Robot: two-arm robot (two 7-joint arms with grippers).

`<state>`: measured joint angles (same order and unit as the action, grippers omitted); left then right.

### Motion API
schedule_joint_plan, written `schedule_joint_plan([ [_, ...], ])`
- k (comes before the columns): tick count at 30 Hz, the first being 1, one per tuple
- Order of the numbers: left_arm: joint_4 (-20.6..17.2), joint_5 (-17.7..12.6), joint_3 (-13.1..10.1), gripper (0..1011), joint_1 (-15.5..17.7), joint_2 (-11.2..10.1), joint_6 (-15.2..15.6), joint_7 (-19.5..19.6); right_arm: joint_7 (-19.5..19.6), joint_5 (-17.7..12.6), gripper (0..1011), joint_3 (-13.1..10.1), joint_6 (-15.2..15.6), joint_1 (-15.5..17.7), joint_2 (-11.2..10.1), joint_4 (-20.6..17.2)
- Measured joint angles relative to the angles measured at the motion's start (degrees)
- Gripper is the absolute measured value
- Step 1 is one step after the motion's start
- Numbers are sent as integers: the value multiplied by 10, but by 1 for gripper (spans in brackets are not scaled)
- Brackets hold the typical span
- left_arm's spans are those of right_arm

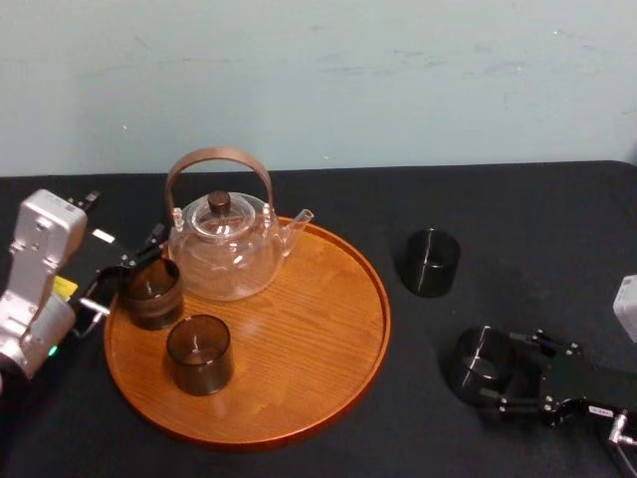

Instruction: Pick up the glass from the table and place it on the tray.

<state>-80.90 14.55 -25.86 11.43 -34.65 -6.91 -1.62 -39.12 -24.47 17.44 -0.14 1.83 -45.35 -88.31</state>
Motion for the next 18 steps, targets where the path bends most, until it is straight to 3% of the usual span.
schedule_joint_plan([
  [18, 0, 0, 0, 1001, 0, 0, 0, 0, 0, 5, 1002, 32, 8, -42, 11, 21],
])
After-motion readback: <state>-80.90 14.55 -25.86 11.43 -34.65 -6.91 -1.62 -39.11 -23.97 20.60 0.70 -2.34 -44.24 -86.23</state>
